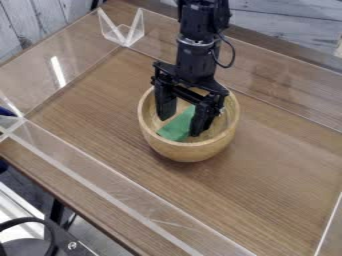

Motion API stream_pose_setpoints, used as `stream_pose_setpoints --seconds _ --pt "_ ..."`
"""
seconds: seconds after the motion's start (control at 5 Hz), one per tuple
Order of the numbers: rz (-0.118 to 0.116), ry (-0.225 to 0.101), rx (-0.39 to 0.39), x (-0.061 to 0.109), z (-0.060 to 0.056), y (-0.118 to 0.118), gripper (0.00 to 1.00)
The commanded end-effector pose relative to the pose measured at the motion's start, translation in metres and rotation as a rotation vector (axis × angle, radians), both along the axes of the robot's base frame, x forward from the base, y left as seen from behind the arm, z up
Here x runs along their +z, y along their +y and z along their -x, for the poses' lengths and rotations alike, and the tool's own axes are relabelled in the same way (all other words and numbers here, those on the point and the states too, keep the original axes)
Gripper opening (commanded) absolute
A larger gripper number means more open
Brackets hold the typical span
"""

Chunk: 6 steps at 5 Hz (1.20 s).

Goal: Remove the green block from inside the brown bowl and put it on the table

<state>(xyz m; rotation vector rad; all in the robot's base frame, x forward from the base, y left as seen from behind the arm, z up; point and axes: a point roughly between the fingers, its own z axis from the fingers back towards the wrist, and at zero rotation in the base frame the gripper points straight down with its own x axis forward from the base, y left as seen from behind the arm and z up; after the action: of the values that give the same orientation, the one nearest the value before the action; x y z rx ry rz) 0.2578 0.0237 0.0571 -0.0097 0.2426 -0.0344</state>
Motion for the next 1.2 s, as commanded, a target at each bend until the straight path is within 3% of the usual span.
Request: stream_pose_setpoints --seconds 0.0,1.0 --pt "-0.004 -0.096 -0.015 0.022 -0.014 0.0 1.0" --pt "0.003 -0.075 -0.02 0.005 -0.018 0.0 1.0"
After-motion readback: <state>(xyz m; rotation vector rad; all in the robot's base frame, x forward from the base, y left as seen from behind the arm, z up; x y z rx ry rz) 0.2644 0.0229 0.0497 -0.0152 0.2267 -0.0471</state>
